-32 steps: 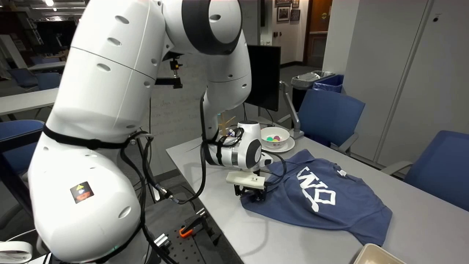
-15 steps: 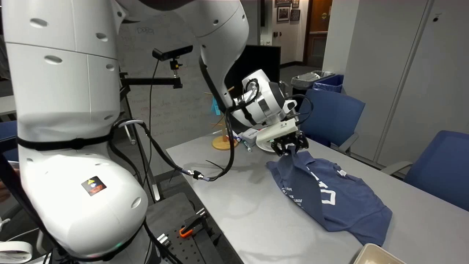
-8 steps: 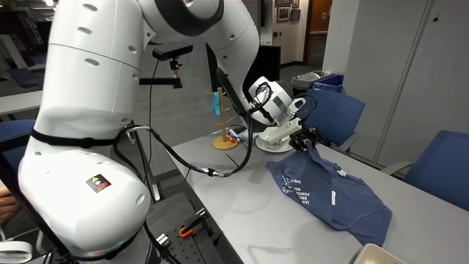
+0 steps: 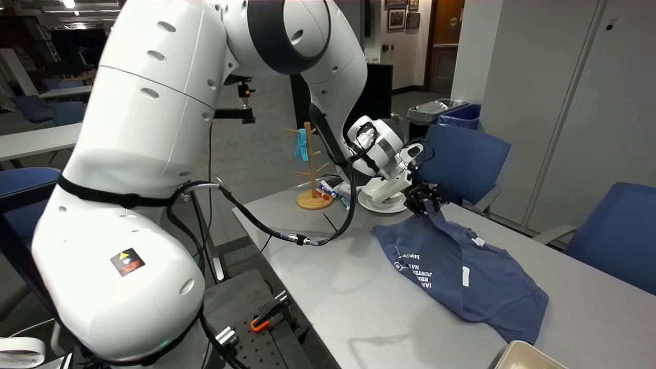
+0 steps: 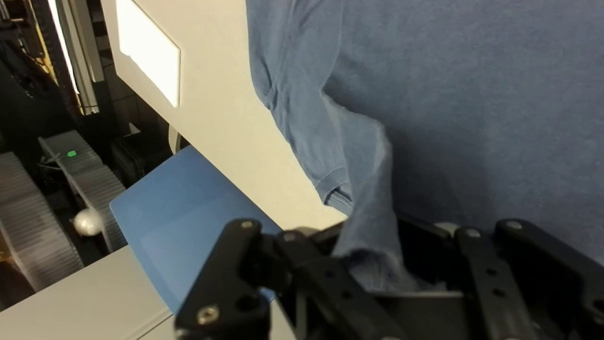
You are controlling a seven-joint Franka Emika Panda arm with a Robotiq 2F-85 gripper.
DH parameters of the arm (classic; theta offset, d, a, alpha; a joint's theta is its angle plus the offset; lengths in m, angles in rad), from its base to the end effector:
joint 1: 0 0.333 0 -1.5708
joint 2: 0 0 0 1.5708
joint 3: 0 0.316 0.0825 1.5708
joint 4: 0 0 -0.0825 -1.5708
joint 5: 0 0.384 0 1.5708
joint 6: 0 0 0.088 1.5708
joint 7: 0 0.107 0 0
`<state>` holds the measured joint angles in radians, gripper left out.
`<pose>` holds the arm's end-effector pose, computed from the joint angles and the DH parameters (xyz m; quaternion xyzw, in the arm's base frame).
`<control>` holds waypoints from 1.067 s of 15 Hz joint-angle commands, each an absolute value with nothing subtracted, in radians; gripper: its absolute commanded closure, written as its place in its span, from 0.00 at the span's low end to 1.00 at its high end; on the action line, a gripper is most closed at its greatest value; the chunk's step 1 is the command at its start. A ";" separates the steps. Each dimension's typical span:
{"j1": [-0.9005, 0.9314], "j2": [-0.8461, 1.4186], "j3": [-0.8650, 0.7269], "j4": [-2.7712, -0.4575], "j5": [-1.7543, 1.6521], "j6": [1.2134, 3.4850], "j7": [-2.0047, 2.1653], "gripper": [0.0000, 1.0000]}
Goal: Fold the T-shit on the table
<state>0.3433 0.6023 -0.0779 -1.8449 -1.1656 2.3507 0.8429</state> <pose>0.6207 0.1580 0.1965 0.9054 0.1586 0.1667 0.3567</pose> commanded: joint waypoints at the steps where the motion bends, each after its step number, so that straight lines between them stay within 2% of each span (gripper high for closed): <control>1: 0.304 0.604 -0.033 -1.838 -1.185 2.333 0.848 1.00; 4: 0.301 0.605 -0.033 -1.835 -1.185 2.333 0.848 1.00; 12: 0.114 0.602 -0.034 -1.775 -0.949 2.341 0.681 1.00; 16: 0.077 0.637 -0.069 -1.693 -0.841 2.331 0.717 1.00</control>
<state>0.0880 0.6054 -0.0556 -1.7643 -0.9203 2.3438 0.7127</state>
